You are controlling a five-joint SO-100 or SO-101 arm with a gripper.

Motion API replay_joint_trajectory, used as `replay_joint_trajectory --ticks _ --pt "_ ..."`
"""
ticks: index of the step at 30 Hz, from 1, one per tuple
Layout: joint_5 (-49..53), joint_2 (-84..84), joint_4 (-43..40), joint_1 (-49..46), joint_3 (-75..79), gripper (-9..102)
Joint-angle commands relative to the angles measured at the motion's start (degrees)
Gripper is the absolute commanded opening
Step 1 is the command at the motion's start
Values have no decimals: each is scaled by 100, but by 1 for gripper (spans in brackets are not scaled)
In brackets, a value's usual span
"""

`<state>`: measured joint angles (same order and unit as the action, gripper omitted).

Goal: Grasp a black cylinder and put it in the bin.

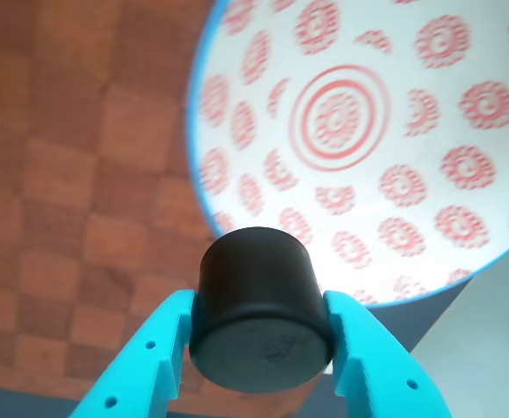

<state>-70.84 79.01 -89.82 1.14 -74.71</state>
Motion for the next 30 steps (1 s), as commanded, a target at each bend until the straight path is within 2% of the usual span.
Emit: replay_joint_trajectory --ticks 1,12,20,26,30 --pt "202 -325 -44 -211 800 9" --pt "659 -1731 -62 -598 2443 9" --pt "650 -2109 -62 -554 2716 10" --pt "650 -2109 -70 -536 2698 23" --pt "650 -2092 -299 -527 2821 22"
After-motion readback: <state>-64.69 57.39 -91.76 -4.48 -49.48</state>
